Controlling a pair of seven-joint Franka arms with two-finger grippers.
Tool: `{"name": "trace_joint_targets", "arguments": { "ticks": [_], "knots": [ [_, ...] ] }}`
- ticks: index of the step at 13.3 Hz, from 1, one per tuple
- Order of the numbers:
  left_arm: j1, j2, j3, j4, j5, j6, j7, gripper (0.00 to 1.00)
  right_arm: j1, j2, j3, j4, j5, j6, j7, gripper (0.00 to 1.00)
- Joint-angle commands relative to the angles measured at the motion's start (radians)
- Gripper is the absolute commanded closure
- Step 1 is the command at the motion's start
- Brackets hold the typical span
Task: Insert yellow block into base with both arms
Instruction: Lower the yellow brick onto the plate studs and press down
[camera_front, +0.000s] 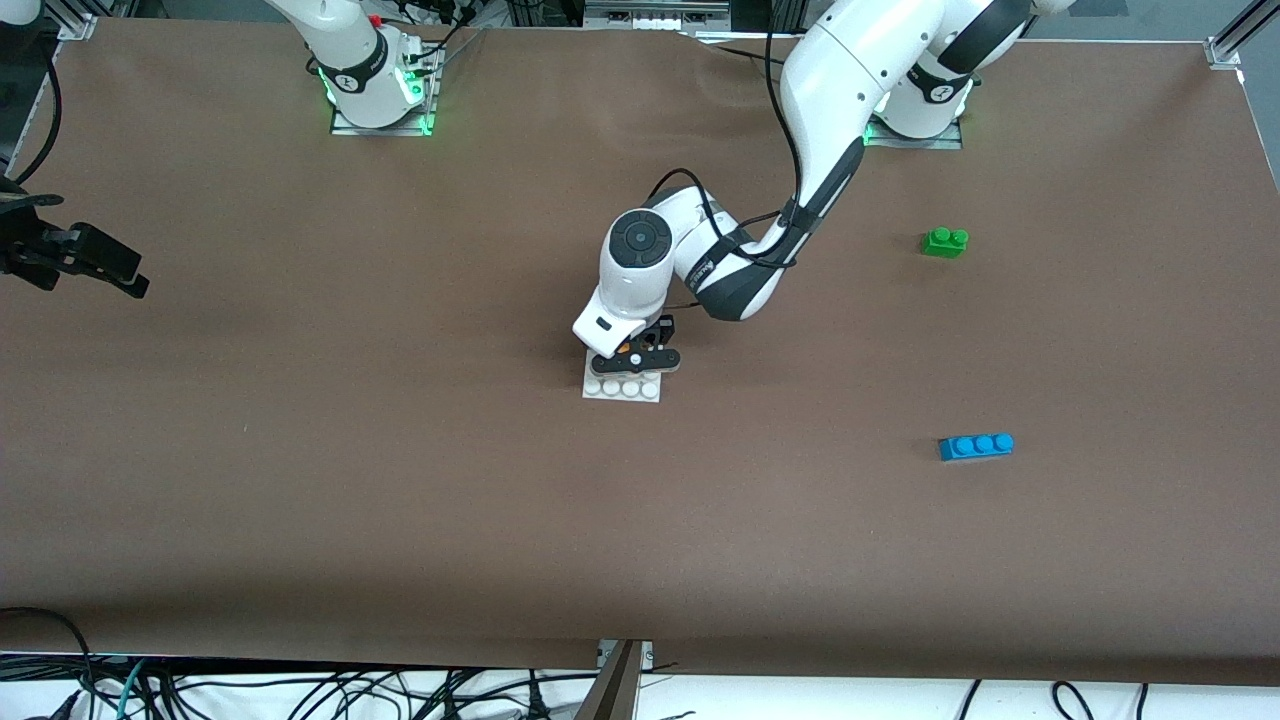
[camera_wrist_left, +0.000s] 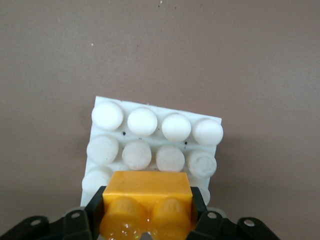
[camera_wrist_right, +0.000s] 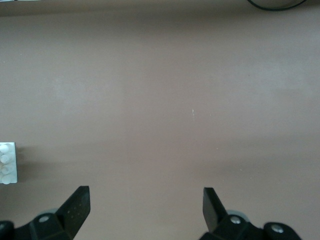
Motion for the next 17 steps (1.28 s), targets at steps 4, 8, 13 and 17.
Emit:
{"name": "trace_joint_targets", "arguments": {
  "ticks": [4,8,13,17],
  "knots": [
    [-0.025,0.029,0.012,0.043,0.034,-0.017,-0.010,1.00,-0.002,-0.005,0.007,0.006,-0.013,-0.009,-0.012,0.00],
    [-0.023,0.024,0.012,0.037,0.039,-0.017,-0.009,1.00,-0.002,-0.005,0.007,0.006,-0.013,-0.009,-0.012,0.00],
    [-0.020,0.016,0.010,0.035,0.033,-0.026,-0.006,0.96,-0.002,-0.005,0.007,0.006,-0.013,-0.009,-0.014,0.00],
    [-0.020,0.000,0.006,0.035,0.028,-0.060,-0.004,0.99,-0.002,-0.005,0.005,0.006,-0.013,-0.009,-0.012,0.00]
  ]
}}
